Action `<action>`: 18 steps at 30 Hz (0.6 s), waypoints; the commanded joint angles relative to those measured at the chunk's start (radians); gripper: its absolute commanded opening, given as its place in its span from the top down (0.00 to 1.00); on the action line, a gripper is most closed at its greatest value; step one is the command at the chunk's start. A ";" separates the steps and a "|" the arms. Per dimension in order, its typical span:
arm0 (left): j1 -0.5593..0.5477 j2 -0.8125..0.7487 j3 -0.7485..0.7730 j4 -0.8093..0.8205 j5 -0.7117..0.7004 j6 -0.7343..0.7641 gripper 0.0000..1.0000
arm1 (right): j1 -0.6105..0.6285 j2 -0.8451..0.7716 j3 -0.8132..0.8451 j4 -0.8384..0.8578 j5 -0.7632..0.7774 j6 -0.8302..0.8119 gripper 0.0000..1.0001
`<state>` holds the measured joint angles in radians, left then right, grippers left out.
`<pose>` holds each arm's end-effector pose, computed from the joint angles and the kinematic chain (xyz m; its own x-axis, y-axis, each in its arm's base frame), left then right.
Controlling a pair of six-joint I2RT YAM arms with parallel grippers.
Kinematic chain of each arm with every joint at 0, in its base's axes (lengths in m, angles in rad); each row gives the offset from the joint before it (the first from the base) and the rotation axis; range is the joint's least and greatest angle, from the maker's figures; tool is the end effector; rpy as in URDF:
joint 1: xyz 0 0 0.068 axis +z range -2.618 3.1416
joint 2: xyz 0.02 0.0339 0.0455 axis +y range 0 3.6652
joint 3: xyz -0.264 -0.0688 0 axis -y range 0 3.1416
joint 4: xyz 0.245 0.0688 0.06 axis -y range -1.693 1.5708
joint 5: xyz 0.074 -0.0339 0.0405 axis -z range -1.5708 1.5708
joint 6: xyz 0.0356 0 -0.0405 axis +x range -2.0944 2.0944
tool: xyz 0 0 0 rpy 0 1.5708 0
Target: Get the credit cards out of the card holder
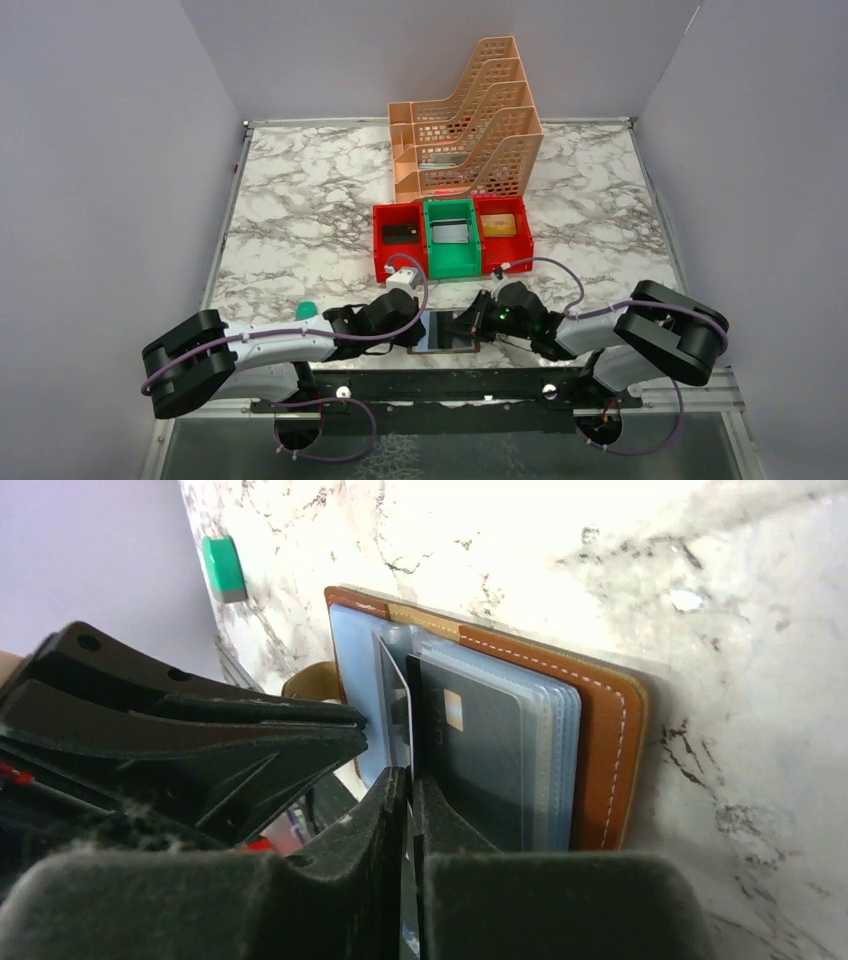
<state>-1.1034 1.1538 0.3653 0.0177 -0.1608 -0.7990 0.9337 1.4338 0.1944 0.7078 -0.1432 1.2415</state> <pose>0.0982 -0.1819 0.1474 -0.8134 0.0416 -0.5802 0.3535 0.8274 -0.4363 0.1235 0.1755 0.1075 -0.9196 0.3318 -0.2103 0.0044 0.5440 0.8391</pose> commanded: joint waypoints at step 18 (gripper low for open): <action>-0.002 -0.149 0.022 -0.078 -0.001 0.025 0.53 | -0.004 -0.525 -0.126 -0.262 0.162 -0.134 0.99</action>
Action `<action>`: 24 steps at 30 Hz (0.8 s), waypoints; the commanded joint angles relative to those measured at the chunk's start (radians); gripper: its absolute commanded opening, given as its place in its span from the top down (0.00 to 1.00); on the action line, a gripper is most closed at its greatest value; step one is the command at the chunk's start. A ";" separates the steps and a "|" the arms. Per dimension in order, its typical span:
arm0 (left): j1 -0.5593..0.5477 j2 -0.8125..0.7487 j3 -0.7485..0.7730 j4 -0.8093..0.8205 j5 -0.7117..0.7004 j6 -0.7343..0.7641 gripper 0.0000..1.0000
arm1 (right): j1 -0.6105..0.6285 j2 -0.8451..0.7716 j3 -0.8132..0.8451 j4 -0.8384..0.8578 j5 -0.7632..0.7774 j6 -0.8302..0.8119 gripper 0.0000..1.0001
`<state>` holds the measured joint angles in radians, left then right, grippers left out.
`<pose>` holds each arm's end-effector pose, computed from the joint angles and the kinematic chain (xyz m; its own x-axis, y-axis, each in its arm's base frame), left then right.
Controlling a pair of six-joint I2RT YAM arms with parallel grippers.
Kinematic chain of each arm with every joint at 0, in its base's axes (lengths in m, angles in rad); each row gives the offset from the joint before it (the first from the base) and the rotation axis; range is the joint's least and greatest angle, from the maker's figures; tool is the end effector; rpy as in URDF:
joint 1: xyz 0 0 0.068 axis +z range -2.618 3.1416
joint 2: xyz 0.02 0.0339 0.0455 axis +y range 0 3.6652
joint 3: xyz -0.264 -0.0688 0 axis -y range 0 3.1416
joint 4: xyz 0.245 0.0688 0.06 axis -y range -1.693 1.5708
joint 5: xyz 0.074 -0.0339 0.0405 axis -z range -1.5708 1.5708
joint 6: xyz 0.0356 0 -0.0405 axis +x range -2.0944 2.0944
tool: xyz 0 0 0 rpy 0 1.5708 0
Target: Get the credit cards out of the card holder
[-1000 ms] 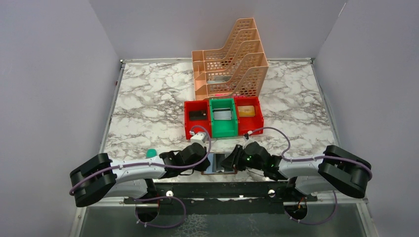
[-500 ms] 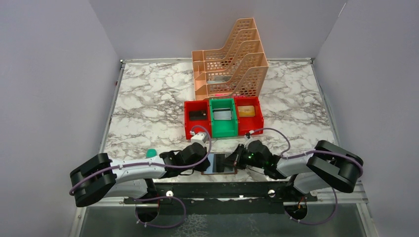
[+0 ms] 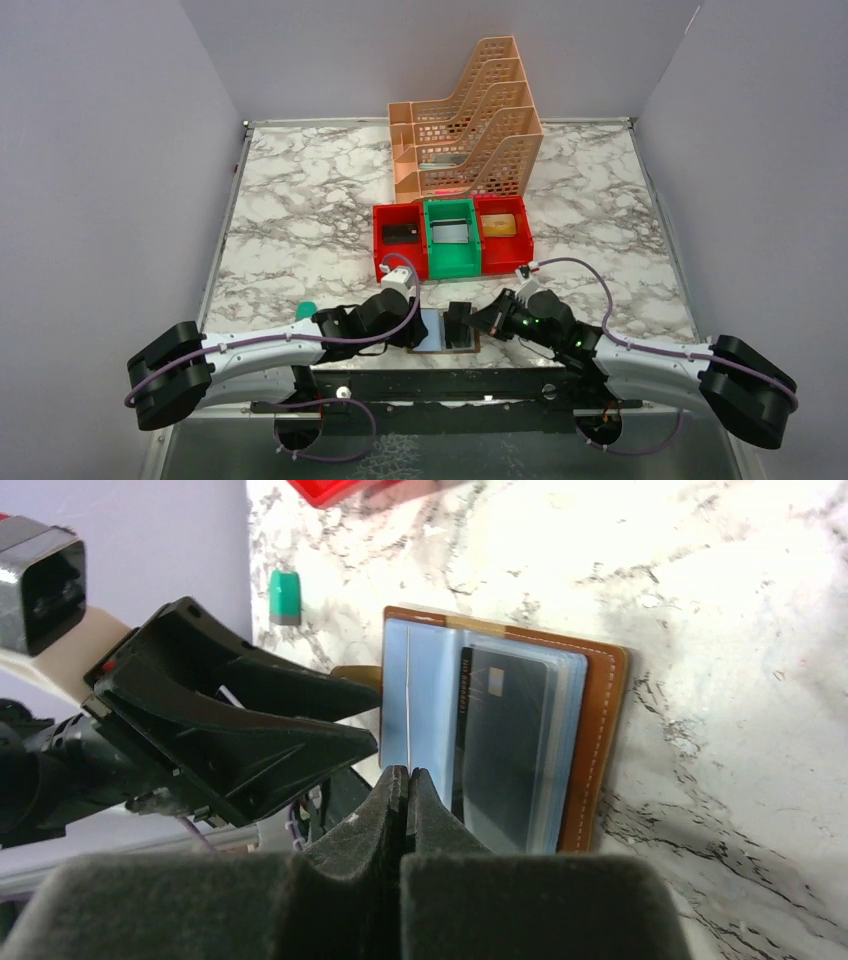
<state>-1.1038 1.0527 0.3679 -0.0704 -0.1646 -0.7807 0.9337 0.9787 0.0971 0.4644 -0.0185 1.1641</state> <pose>0.0936 -0.1728 0.1596 -0.8014 0.0473 -0.5963 0.3704 0.8219 -0.4327 0.1035 0.1410 0.1372 -0.8427 0.4049 -0.3548 -0.1005 0.5290 0.8426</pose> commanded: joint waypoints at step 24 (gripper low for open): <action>0.264 -0.051 -0.108 0.600 0.684 0.009 0.35 | -0.004 -0.204 -0.075 0.186 -0.156 -0.153 0.99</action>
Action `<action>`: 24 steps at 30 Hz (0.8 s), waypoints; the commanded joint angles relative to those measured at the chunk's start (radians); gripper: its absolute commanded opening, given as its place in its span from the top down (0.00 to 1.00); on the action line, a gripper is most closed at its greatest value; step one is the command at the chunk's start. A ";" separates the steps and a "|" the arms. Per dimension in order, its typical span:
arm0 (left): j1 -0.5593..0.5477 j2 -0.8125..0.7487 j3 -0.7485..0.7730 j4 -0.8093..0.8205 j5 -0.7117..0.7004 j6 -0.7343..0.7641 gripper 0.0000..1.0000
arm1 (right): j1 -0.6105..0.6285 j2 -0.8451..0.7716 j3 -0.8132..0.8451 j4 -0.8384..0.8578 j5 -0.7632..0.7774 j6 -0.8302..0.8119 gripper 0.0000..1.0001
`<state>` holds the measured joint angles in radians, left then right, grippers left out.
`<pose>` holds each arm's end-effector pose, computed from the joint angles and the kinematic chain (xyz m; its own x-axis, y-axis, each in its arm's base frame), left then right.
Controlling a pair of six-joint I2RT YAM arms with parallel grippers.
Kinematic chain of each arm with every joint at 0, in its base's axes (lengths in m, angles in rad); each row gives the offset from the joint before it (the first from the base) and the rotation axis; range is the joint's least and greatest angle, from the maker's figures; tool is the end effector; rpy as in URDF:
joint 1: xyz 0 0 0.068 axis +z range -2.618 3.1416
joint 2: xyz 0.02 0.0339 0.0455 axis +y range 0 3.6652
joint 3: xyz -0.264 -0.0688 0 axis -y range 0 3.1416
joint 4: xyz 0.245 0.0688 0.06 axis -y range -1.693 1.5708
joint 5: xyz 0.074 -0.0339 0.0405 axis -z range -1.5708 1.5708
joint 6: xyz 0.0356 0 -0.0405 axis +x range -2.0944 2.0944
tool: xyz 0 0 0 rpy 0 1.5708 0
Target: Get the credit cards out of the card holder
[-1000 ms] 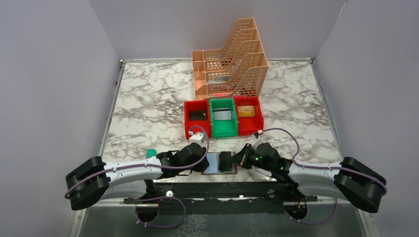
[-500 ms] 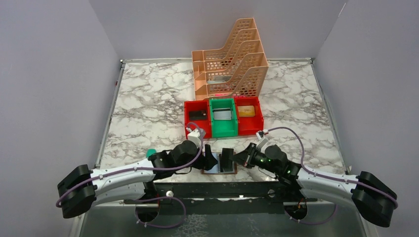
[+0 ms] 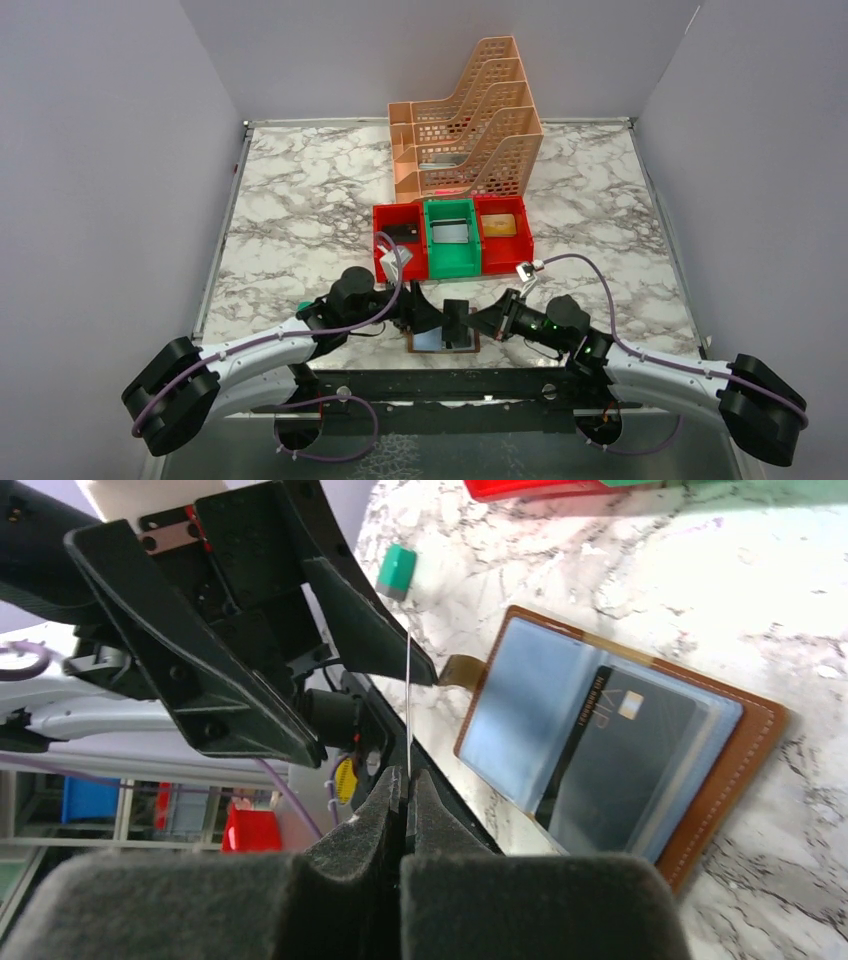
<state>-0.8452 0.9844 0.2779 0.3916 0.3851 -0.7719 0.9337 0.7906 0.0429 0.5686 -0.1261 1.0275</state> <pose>0.1233 -0.1592 0.1868 -0.7962 -0.0765 -0.6002 0.5233 0.4108 -0.7466 0.0930 0.1331 0.1591 -0.8004 0.3460 -0.4895 -0.3596 0.3762 0.8539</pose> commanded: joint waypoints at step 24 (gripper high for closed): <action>0.003 0.034 -0.098 0.462 0.219 -0.122 0.74 | -0.004 -0.001 -0.052 0.276 -0.131 0.010 0.99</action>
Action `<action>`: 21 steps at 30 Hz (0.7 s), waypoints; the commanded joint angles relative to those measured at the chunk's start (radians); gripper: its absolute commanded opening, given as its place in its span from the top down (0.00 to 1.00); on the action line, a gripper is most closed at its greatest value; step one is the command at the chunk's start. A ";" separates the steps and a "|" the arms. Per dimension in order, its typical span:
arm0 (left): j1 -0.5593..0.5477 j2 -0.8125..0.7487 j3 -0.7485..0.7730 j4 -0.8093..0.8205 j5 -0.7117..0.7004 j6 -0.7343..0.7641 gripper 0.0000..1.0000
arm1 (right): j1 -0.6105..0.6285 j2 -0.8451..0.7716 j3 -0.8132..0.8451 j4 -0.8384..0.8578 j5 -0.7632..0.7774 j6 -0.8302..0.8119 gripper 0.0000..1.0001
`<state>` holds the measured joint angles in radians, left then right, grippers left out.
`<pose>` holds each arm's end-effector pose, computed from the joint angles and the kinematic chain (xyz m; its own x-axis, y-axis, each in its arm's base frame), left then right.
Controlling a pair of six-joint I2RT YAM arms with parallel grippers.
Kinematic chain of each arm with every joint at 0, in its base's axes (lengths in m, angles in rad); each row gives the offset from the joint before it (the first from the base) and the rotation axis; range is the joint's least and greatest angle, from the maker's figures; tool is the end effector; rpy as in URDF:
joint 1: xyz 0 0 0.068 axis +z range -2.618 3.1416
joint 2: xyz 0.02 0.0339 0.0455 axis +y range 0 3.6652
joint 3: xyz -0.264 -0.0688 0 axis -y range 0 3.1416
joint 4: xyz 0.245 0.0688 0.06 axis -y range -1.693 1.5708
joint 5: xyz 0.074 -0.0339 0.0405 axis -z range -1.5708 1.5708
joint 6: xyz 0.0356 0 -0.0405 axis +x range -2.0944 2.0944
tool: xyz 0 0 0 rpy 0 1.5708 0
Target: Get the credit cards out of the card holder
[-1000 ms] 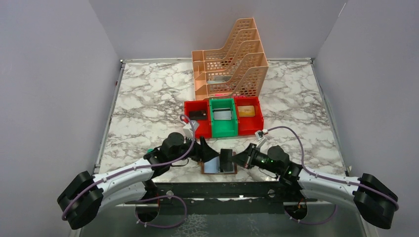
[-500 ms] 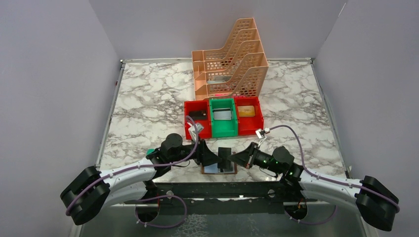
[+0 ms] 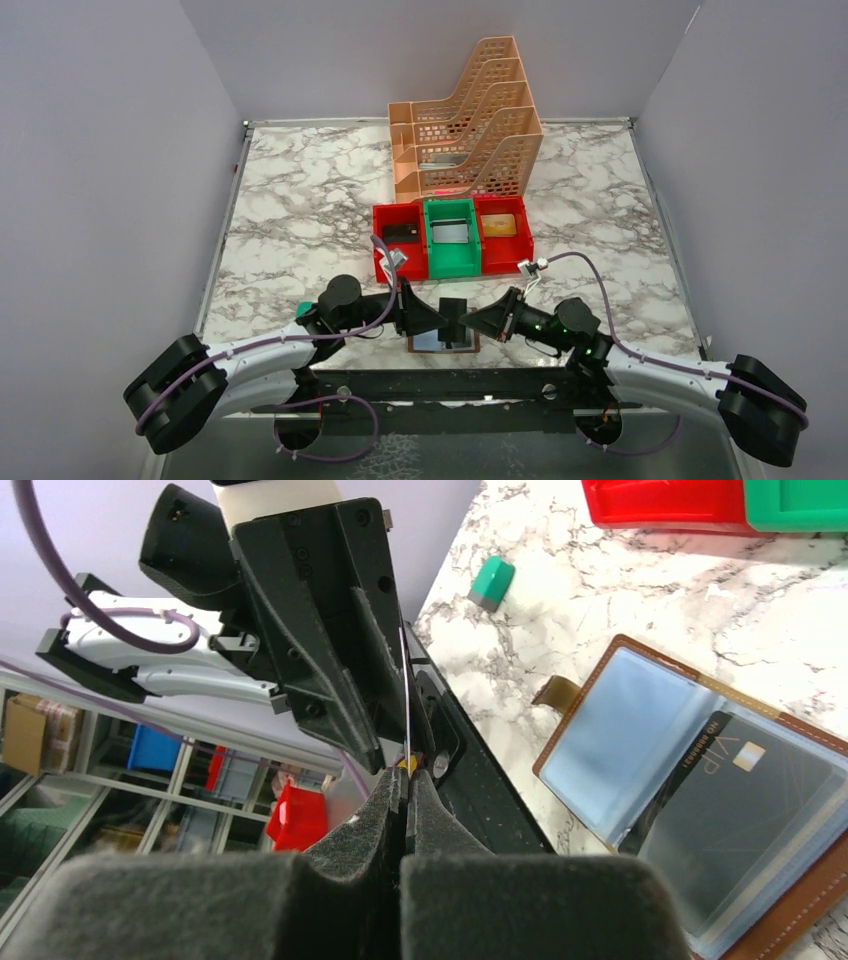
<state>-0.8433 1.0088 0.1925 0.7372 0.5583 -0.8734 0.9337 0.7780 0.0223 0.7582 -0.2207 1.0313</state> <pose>0.1154 -0.1580 0.1912 -0.7885 -0.0921 -0.6081 0.5921 0.1542 -0.7910 0.0890 0.1334 0.1747 -0.7839 0.3480 -0.5142 -0.4711 0.2061 0.8577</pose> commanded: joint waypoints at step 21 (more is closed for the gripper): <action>0.001 -0.068 0.007 -0.040 -0.068 0.067 1.00 | -0.004 -0.041 0.031 -0.256 0.115 0.005 0.38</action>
<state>-0.8436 0.9806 0.1455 0.8188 0.5537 -0.8917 0.9337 0.7769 0.0277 0.6685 -0.1967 1.0443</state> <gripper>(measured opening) 0.014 0.547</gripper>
